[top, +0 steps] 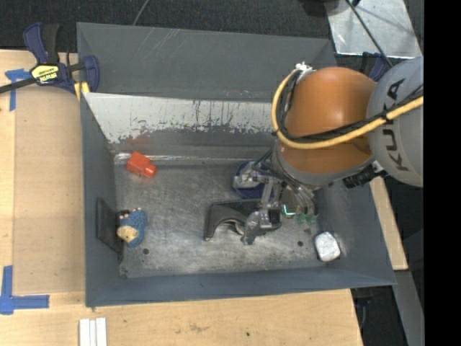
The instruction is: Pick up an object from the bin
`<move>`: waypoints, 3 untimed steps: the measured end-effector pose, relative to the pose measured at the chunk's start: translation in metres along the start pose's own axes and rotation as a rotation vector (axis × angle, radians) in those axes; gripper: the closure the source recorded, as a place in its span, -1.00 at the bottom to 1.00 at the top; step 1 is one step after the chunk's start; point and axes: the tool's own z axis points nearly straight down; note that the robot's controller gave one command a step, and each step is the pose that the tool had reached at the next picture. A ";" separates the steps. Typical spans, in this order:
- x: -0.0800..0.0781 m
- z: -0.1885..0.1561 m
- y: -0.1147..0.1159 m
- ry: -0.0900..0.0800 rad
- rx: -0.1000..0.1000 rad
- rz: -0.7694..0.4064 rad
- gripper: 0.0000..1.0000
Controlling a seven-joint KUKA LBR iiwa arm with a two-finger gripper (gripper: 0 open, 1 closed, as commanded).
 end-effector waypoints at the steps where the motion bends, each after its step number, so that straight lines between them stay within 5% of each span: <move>1: -0.025 0.138 -0.080 -0.013 -0.002 0.077 -1.00; 2: -0.010 0.119 -0.044 -0.008 -0.002 0.274 -1.00; 3: 0.006 0.119 -0.034 -0.010 -0.002 0.488 -1.00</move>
Offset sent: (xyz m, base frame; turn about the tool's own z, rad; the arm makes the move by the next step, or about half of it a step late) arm 0.0228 -0.0858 -0.1498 0.0794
